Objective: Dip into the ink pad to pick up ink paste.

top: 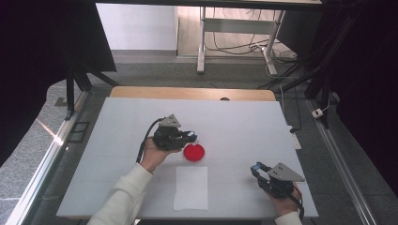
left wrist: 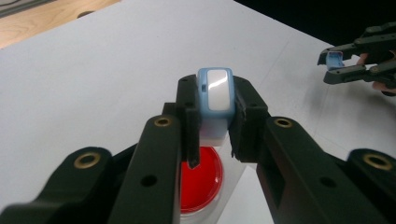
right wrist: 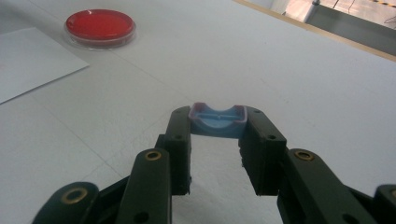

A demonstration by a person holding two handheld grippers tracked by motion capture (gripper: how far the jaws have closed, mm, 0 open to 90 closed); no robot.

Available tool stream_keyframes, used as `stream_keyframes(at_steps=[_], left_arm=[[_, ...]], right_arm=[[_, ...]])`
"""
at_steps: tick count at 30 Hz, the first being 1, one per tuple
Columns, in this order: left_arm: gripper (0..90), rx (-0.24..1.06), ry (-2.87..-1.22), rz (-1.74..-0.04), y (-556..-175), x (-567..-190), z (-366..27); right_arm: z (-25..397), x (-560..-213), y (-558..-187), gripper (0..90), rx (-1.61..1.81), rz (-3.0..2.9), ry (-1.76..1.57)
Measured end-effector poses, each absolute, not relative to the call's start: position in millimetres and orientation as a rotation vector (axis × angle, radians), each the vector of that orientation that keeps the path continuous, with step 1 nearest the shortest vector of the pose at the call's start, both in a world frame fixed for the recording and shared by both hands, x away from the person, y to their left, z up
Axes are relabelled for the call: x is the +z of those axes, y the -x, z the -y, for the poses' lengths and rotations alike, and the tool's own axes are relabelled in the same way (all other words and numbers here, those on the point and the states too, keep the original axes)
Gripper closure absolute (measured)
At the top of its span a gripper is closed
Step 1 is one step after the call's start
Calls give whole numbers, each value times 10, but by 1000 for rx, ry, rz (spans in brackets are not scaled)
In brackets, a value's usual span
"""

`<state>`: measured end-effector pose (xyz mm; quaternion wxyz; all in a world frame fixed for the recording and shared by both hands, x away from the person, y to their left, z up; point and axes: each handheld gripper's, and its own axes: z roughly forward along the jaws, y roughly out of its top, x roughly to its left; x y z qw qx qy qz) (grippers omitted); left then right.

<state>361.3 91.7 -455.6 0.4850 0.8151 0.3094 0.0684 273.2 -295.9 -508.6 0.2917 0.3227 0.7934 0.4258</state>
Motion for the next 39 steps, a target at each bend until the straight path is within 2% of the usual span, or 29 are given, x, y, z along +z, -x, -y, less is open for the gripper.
stream_keyframes(at_steps=[24,39], left_arm=[[754,213,-2139,-761,-3685,-4863,-713],[754,235,-2172,-765,-3696,-4900,-696]], right_arm=[[2949,-5070,-2739,646,1133,-2114,-842],[2973,-5067,-2750,646,1141,-2105,-849]])
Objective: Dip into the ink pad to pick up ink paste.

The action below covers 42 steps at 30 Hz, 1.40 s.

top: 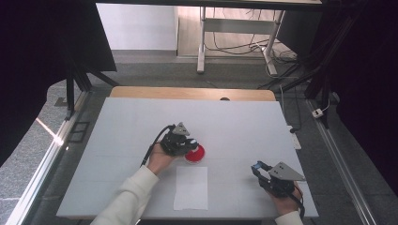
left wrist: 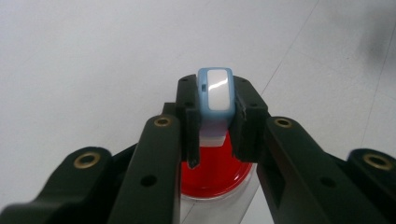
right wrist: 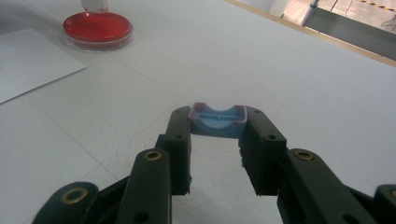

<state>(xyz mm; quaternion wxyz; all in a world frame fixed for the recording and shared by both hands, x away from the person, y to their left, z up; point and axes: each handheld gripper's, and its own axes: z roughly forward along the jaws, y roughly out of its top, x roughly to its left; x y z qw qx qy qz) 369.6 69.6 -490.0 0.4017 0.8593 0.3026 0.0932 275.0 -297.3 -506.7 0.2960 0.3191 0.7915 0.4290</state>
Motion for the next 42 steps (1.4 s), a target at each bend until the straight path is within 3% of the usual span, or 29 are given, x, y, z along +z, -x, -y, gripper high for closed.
stream_keyframes(at_steps=[42], left_arm=[[755,291,-2253,-769,-3700,-4974,-627]], right_arm=[[2964,-5077,-2749,645,1130,-2117,-845]])
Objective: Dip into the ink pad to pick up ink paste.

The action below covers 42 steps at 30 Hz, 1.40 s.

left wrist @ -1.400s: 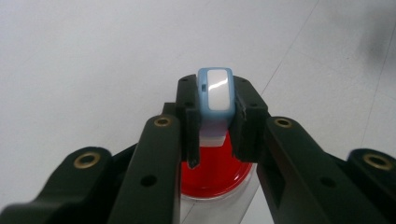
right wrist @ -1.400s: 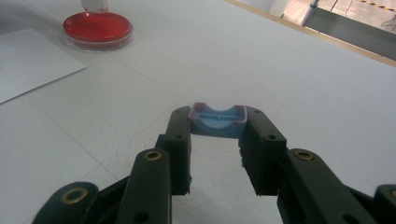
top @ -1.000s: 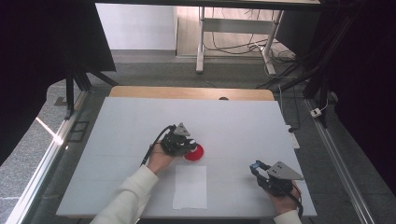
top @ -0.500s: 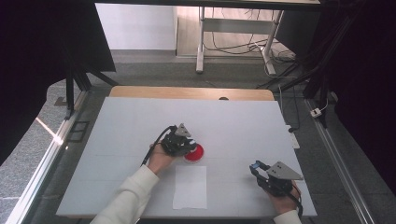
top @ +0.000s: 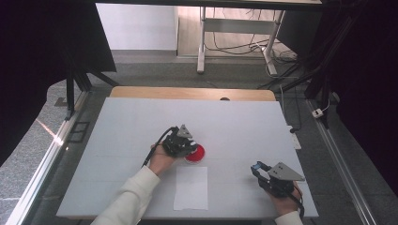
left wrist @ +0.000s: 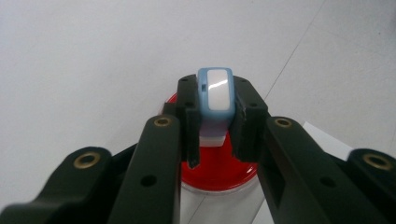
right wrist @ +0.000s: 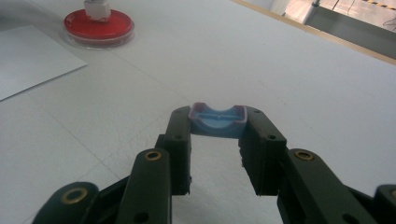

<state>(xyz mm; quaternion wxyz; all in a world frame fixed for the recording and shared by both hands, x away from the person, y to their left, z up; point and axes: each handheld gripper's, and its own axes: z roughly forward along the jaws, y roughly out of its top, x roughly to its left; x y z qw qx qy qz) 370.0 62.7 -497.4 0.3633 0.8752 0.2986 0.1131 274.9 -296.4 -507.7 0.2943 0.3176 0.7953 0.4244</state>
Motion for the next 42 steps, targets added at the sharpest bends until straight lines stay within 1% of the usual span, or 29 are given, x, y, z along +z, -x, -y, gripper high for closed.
stream_keyframes(at_steps=[42], left_arm=[[760,331,-2319,-773,-3673,-5006,-534]], right_arm=[[2956,-5078,-2743,646,1120,-2118,-843]])
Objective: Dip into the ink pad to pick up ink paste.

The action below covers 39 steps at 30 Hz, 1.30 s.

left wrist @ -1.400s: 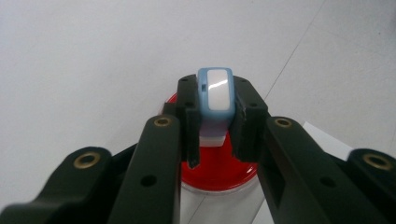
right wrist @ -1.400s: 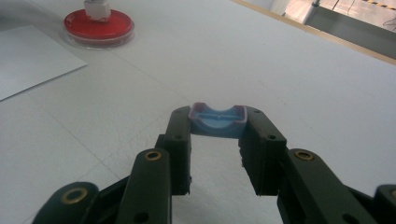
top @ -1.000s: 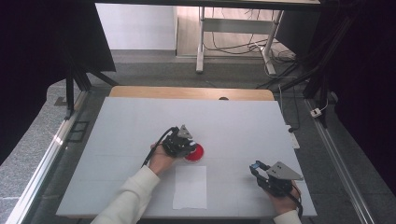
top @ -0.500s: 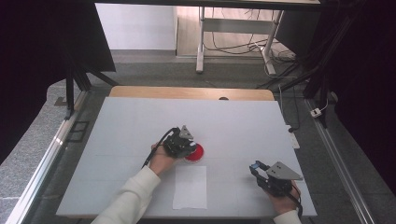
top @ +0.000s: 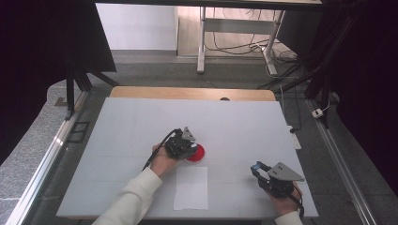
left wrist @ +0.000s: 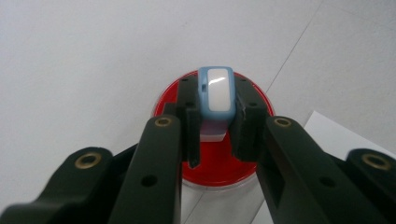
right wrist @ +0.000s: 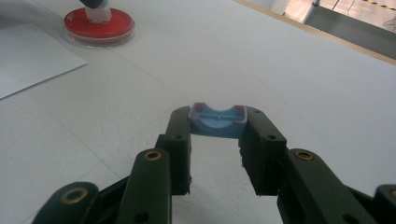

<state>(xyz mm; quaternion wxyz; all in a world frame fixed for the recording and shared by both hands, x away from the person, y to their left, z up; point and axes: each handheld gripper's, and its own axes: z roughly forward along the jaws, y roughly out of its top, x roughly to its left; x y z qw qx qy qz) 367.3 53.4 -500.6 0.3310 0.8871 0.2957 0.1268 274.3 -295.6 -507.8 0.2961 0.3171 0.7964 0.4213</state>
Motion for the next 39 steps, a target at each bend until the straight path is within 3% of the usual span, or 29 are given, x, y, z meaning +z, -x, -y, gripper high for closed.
stream_keyframes(at_steps=[16,29,39], left_arm=[[759,334,-2316,-757,-3674,-5003,-545],[757,342,-2192,-723,-3575,-4674,-633],[757,324,-2219,-739,-3628,-4741,-649]], right_arm=[[2950,-5078,-2740,645,1114,-2115,-843],[2954,-5082,-2744,646,1125,-2115,-845],[2960,-5080,-2743,646,1126,-2112,-845]])
